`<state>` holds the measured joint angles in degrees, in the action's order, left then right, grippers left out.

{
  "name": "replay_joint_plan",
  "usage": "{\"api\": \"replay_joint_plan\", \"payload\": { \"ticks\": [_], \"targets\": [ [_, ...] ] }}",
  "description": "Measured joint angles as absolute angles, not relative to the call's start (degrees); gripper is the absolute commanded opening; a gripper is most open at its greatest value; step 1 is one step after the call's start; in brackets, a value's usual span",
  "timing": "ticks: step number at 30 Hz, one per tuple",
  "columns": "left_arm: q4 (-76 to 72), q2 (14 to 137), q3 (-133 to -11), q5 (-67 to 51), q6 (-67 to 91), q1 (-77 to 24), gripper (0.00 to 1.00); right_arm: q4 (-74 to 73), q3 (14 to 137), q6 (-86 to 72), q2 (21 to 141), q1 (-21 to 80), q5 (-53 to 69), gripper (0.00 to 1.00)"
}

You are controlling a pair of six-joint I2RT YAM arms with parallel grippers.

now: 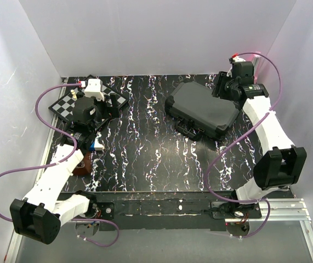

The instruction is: Pack up texas hold em set

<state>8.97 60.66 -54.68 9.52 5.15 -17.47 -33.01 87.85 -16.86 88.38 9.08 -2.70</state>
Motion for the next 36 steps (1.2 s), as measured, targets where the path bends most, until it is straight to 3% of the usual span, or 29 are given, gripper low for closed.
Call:
{"api": "replay_joint_plan", "payload": {
  "ticks": [12, 21, 27, 36],
  "targets": [
    [8.99, 60.66, -54.68, 9.58, 3.88, -19.42, 0.98, -34.61, 84.51, -14.44, 93.38, 12.29, -2.59, 0.55],
    [9.02, 61.69, -54.68, 9.91, 1.85, -24.69, 0.98, -27.44, 72.64, -18.63, 93.36, 19.92, 0.69, 0.72],
    [9.47, 62.7, -54.68, 10.0, 1.91, -24.91, 0.98, -23.31, 67.59, -22.61, 93.38, 28.03, 1.76, 0.74],
    [9.45, 62.7, -54.68, 10.15, 1.91, -24.93, 0.98, -13.93, 61.58, -30.35, 95.24, 32.42, -3.05, 0.73]
  ]
}}
